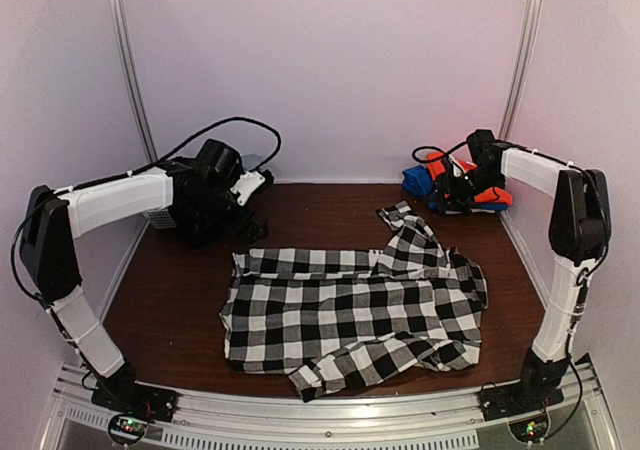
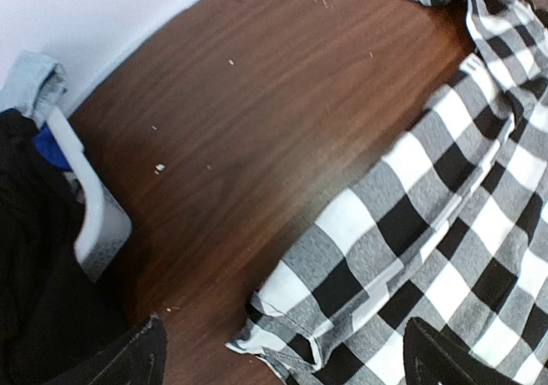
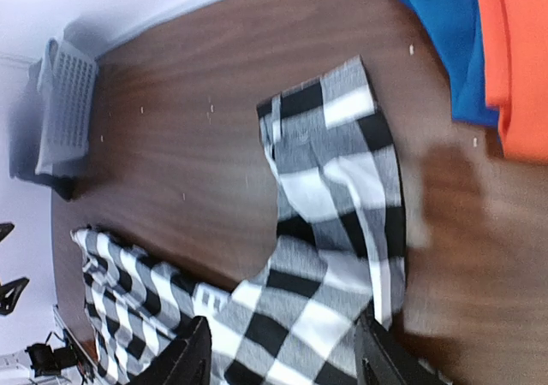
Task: Fold and stack the mixed laundry pile
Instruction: Fold the flattened shirt at the center of the board.
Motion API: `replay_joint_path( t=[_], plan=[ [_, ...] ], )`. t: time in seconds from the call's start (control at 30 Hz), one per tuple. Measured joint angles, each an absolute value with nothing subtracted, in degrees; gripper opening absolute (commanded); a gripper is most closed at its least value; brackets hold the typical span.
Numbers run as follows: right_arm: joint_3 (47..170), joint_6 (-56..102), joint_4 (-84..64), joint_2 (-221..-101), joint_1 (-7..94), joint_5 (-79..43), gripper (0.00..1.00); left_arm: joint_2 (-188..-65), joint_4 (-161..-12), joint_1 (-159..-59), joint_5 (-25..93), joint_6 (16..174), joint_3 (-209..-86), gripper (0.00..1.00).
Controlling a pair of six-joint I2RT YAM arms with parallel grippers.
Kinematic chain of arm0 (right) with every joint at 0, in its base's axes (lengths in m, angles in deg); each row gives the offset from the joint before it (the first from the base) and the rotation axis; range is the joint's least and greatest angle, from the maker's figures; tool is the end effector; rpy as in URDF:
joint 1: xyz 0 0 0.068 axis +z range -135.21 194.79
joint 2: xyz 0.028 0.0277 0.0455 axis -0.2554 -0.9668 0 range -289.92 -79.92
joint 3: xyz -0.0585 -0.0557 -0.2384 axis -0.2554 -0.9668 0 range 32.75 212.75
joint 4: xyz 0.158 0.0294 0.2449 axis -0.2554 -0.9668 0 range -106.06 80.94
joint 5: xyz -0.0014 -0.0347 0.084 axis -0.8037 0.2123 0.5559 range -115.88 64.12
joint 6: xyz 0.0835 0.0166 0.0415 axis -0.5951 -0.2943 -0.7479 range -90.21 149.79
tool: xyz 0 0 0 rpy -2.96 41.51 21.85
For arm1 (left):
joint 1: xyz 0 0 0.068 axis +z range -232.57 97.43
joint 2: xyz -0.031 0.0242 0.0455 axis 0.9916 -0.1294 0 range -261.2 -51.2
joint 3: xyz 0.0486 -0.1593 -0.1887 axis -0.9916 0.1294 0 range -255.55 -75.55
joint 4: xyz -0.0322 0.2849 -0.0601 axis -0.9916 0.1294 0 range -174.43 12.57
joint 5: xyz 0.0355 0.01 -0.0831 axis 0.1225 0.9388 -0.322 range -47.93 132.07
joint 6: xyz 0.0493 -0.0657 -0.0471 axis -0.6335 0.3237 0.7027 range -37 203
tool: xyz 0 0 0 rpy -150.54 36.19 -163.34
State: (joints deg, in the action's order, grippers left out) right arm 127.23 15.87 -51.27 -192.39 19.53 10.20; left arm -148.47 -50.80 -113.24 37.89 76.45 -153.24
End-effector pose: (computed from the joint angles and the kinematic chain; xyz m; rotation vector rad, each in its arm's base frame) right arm 0.4611 0.0888 0.1840 -0.0162 2.5883 0.9399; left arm 0.3652 -0.2240 0.1893 0.8320 2.3744 -0.2648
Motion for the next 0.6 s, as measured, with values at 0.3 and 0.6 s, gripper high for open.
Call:
replay_joint_path(
  t=[0.3, 0.6],
  plan=[
    [153.20, 16.88, -54.01, -212.41, 21.08, 7.79, 0.55, -144.12, -58.56, -110.25, 39.00, 84.23, -153.90, 0.98],
    [159.78, 20.44, -57.46, -220.93, 25.06, 1.28, 0.66, -143.73, -60.77, -108.91, 39.37, 89.26, -154.03, 0.98]
  ],
)
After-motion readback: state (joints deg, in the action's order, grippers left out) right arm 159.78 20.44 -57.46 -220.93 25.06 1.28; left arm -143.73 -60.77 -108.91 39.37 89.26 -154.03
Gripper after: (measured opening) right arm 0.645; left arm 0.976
